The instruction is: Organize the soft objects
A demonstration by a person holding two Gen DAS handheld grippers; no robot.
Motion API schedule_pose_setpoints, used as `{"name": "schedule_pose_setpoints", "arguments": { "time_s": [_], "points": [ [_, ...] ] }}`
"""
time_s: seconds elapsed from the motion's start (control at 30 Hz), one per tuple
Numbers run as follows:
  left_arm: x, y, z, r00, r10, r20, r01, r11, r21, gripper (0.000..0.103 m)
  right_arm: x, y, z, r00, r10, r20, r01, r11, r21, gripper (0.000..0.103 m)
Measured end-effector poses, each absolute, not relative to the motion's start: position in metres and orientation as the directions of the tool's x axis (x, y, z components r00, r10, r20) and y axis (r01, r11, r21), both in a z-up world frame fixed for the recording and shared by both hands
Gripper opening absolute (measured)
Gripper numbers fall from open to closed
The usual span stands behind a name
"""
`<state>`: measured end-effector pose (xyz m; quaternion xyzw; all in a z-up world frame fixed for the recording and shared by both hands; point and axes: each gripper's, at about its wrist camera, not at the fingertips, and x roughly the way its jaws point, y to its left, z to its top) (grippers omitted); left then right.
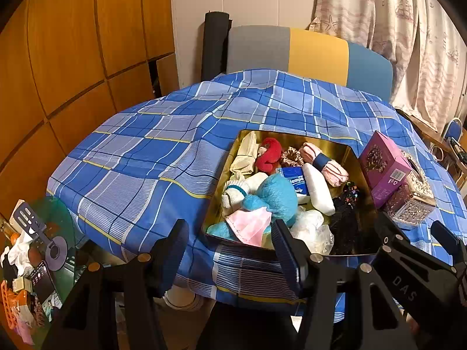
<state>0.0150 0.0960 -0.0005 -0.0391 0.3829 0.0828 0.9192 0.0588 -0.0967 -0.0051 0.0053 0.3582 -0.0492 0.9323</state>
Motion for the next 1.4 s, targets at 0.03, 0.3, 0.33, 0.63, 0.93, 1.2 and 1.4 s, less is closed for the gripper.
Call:
{"name": "schedule_pose_setpoints", "arguments": {
  "time_s": [0.03, 0.3, 0.33, 0.63, 0.93, 1.2, 1.4],
  "points": [
    [0.015, 0.0958, -0.0005, 0.693, 0.125, -0.71, -0.184, 0.983, -0.007, 0.06, 0.059, -0.097, -0.0055, 0.737, -0.088, -0.67, 0.098, 0.995, -0.024, 0.103],
    [0.0143, 0.0948, -0.0004, 0.693, 0.125, -0.71, -0.183, 0.983, -0.006, 0.06, 0.0604, -0.097, -0.0082, 0.728, -0.078, -0.681, 0.092, 0.996, -0.017, 0.103],
    [0.0142, 0.095, -0.0004, 0.694, 0.122, -0.71, -0.181, 0.983, -0.008, 0.06, 0.0602, -0.0968, -0.0081, 0.73, -0.077, -0.679, 0.09, 0.996, -0.016, 0.103],
    [0.0151, 0.094, -0.0019, 0.69, 0.126, -0.713, -0.18, 0.984, -0.001, 0.06, 0.0618, -0.0981, -0.0105, 0.724, -0.082, -0.685, 0.099, 0.995, -0.014, 0.103],
    [0.0158, 0.0939, -0.0036, 0.69, 0.125, -0.713, -0.182, 0.983, -0.005, 0.06, 0.0625, -0.0969, -0.0114, 0.726, -0.08, -0.683, 0.097, 0.995, -0.013, 0.103],
    [0.0181, 0.0945, -0.0064, 0.685, 0.134, -0.716, -0.186, 0.982, 0.005, 0.06, 0.0643, -0.095, -0.0105, 0.726, -0.082, -0.682, 0.093, 0.995, -0.021, 0.103],
    [0.0177, 0.098, -0.0073, 0.682, 0.134, -0.719, -0.2, 0.98, -0.006, 0.06, 0.0642, -0.0957, -0.0128, 0.721, -0.075, -0.689, 0.093, 0.996, -0.011, 0.103]
  ]
}}
